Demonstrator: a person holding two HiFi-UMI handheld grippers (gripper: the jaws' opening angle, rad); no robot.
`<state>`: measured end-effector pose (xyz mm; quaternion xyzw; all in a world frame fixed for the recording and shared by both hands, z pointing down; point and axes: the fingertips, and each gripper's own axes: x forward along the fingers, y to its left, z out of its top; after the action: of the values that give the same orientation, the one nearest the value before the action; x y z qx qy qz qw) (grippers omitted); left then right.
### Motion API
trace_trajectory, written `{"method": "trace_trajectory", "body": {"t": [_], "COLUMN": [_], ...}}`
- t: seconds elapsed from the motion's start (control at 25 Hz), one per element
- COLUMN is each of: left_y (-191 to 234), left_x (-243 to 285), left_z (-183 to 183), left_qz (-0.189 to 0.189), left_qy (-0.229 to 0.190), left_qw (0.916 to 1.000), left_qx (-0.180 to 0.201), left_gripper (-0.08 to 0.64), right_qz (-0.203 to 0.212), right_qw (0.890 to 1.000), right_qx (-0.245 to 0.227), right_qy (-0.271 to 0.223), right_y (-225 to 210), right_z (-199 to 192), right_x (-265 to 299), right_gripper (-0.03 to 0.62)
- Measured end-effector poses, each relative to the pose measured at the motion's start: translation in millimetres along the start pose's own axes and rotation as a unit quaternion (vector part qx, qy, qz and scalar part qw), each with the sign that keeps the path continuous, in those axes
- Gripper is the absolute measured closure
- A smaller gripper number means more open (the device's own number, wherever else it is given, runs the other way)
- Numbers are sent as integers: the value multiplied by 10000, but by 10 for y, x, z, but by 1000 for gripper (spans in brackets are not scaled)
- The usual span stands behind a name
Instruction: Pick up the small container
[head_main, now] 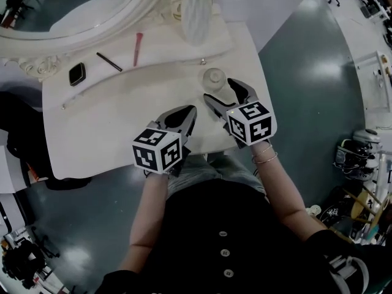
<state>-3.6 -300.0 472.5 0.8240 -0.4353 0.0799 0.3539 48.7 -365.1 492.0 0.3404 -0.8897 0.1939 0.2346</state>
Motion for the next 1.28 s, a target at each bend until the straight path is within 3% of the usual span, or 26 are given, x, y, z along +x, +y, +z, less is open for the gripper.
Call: {"method": "trace_trajectory", "body": {"t": [0.48,0.76,1.28], "left_y": [83,151,287], "left_x": [106,131,163], "left_z": [-78,-105,-107], "left_qz": [-86,-66,25], "left_qy": [-23,-26,7], "left_qw": [9999,9997,9995], "left_qx": [-137,-242,-306], "left_gripper": [548,548,548], "right_qz": [-108,9,-137], "right_qw": [9970,9938,9919], "right_qx": [-534,-784,-1051], "right_qy": [549,789,696], "right_y": [-187,-215,-201], "right_z": [-125,-167,-156], "right_x": [416,623,764], "right_gripper": [203,215,249]}}
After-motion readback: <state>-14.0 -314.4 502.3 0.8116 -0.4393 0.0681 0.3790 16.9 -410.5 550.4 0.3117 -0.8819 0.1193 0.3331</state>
